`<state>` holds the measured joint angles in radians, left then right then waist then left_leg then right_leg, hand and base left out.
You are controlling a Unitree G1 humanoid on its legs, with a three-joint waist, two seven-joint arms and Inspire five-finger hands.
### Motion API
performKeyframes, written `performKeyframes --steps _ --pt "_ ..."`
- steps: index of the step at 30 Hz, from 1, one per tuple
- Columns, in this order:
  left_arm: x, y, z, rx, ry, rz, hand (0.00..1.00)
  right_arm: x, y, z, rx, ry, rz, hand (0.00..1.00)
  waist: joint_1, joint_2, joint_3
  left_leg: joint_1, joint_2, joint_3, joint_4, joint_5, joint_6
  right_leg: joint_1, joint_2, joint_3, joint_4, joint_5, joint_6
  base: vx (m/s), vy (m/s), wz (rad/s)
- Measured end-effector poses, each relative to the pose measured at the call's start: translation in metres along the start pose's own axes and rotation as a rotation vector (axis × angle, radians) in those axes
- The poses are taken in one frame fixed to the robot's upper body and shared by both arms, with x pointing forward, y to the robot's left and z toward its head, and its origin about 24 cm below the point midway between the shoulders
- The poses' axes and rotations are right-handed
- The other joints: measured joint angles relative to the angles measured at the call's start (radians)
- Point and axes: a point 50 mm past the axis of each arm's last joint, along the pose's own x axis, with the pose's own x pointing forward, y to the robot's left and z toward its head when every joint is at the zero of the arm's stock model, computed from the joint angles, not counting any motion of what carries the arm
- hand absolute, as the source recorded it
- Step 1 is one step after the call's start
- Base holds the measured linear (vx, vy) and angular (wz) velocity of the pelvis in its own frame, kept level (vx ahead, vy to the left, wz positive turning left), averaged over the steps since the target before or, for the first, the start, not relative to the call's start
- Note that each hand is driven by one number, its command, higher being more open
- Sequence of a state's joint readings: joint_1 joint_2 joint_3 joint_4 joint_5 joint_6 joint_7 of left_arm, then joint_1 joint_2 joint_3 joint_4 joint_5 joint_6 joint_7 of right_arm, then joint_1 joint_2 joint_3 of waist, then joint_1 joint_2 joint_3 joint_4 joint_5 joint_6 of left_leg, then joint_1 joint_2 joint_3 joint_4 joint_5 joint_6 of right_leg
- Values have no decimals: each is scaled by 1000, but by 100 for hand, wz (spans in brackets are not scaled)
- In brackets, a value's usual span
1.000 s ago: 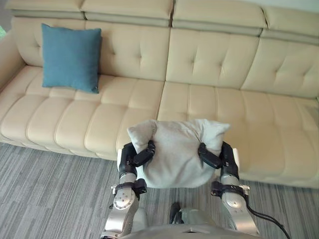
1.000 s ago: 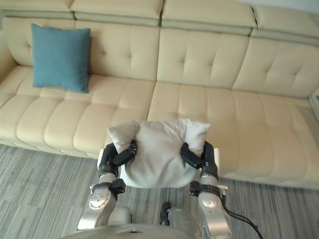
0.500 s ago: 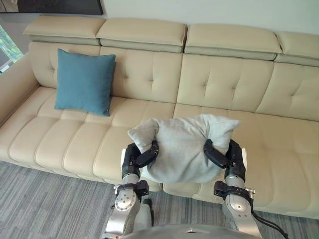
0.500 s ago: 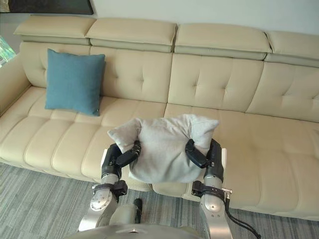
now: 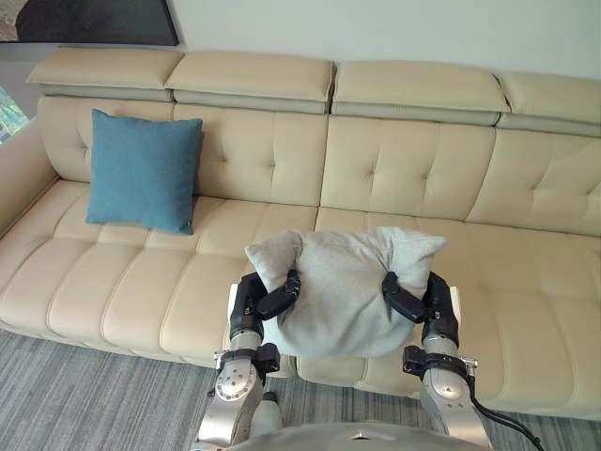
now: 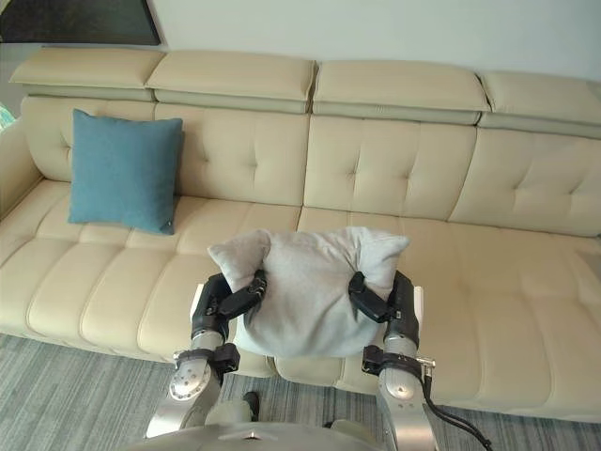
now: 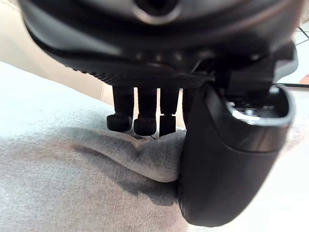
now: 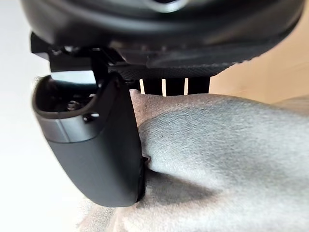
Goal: Pick up cushions and gather them together orderly.
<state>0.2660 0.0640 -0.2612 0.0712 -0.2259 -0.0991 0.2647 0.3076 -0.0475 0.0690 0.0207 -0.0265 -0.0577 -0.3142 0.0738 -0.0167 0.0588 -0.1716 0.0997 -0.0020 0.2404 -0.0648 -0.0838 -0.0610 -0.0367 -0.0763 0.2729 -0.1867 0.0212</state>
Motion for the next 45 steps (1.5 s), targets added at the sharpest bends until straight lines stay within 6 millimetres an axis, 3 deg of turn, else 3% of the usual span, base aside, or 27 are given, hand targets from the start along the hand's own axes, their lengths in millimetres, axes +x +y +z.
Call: performKeyframes --steps 6,13,16,22,31,38,39,45 --pt "1 -1 1 2 -6 -2 0 1 0 3 6 -13 -4 0 1 -24 -22 76 -1 -6 -89 18 -11 66 10 1 -64 10 3 96 -42 3" --pt "13 -4 19 90 -99 41 0 16 14 26 6 -109 -21 0 1 -23 -23 82 -6 2 -133 40 -4 60 9 22 -98 36 7 8 21 -4" --pt "28 -10 44 118 -202 72 0 32 28 59 -1 -242 -46 0 1 -18 -18 24 -5 13 -133 60 3 1 9 34 -104 55 -2 -82 25 -12" --pt "58 -34 117 100 -473 119 0 56 48 134 46 -513 -152 0 8 6 33 -105 -5 15 -133 113 12 -153 8 39 -56 78 -2 -124 26 -3" --pt "83 -58 207 122 -746 134 0 67 55 194 155 -675 -253 0 17 11 106 -253 7 13 -155 182 -3 -360 11 38 47 78 -1 -82 -33 -2" --pt "99 -73 252 181 -829 133 0 82 55 219 220 -677 -317 0 9 12 165 -328 11 13 -212 243 -12 -483 15 41 88 83 -8 -56 -47 -1" --pt "100 -76 260 183 -844 133 100 84 55 223 238 -675 -325 100 9 14 177 -346 14 13 -215 248 -13 -504 18 41 90 86 -11 -45 -48 -4" --pt "108 -85 279 176 -839 118 100 95 56 236 312 -632 -337 100 7 21 244 -392 24 12 -221 265 -21 -558 28 45 97 92 -18 -18 -45 -4"
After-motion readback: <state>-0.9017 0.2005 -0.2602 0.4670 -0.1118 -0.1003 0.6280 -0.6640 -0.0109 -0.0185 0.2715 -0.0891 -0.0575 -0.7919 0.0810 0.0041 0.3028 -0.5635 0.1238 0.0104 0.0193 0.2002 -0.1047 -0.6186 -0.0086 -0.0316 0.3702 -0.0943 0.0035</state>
